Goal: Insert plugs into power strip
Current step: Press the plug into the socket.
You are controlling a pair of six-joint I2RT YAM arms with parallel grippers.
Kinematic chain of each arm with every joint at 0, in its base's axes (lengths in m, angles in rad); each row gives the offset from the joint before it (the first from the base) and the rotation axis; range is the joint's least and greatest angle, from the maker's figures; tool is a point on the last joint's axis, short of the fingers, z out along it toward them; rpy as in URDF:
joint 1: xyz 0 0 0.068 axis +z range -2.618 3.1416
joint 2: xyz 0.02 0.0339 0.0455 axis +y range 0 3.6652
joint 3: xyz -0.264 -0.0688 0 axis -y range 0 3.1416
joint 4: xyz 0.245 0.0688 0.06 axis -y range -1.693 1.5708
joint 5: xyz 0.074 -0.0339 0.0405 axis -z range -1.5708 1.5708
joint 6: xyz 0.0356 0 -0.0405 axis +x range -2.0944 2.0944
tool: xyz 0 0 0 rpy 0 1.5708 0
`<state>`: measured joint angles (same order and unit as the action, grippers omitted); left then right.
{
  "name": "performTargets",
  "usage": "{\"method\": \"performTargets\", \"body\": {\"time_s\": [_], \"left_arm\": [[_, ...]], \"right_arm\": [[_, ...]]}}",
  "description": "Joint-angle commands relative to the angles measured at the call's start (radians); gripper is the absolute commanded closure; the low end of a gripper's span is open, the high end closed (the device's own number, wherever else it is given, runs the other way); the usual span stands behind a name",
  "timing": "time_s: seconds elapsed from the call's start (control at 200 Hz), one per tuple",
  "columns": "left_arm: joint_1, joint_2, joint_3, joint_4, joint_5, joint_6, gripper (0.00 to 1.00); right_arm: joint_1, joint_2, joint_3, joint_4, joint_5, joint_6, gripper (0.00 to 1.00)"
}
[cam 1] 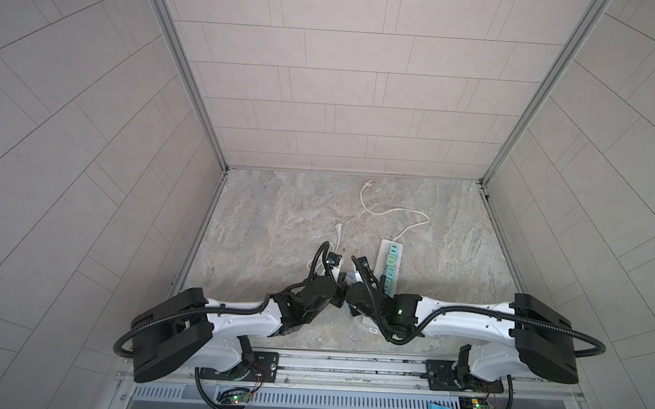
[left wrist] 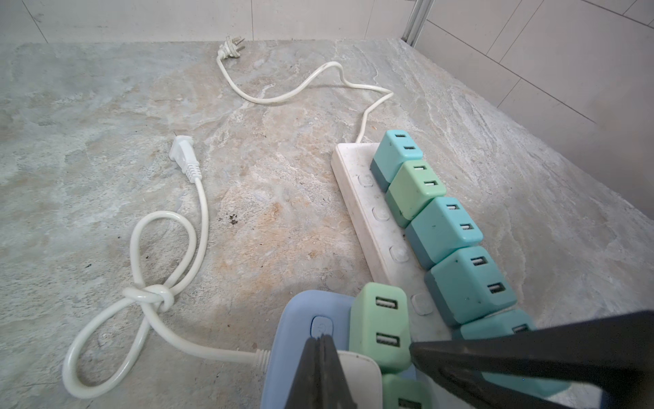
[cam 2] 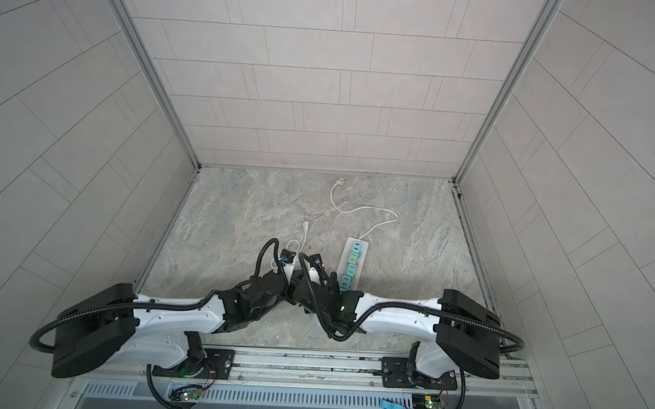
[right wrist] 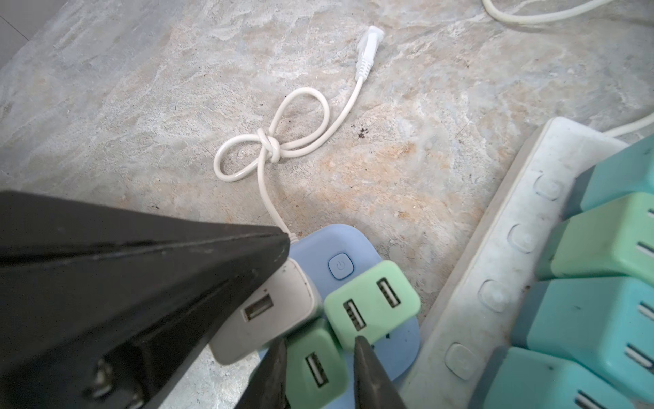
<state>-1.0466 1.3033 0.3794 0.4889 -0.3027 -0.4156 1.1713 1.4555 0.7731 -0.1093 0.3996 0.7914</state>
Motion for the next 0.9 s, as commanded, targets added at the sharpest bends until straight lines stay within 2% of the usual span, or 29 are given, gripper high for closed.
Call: {"method": "performTargets", "body": {"time_s": [0.0,0.155,0.23,0.33,0.43,0.545,0.725,0.896], "left_arm": [[-0.015,0.068,-0.065,-0.272,0.055,-0.017,0.96],[-0.015,0.026,-0.023,-0.331,0.037,-0.008,0.90],[-0.014,-0.015,-0.005,-0.373,0.020,-0.005,0.88],[-0.016,-0.077,0.005,-0.416,-0.019,-0.023,0.85],[-0.014,-0.132,0.004,-0.426,-0.030,-0.017,0.84],[-0.013,-0.174,0.009,-0.436,-0.033,0.000,0.83],[-0.013,-0.247,0.046,-0.505,-0.042,0.008,0.82],[-0.015,-0.362,0.096,-0.628,0.018,0.020,0.82]], "right_arm": [[-0.003,0.065,0.009,-0.059,-0.017,0.035,0.66],[0.008,0.074,0.011,-0.101,-0.007,0.051,0.70],[0.025,0.064,0.003,-0.125,0.026,0.063,0.75],[0.064,0.040,-0.007,-0.157,0.080,0.076,0.76],[0.090,-0.017,-0.020,-0.164,0.121,0.081,0.74],[0.088,-0.127,-0.015,-0.184,0.169,0.057,0.65],[0.006,-0.247,0.028,-0.190,0.159,-0.015,0.63],[-0.083,-0.178,0.083,-0.184,0.081,-0.056,0.63]]}}
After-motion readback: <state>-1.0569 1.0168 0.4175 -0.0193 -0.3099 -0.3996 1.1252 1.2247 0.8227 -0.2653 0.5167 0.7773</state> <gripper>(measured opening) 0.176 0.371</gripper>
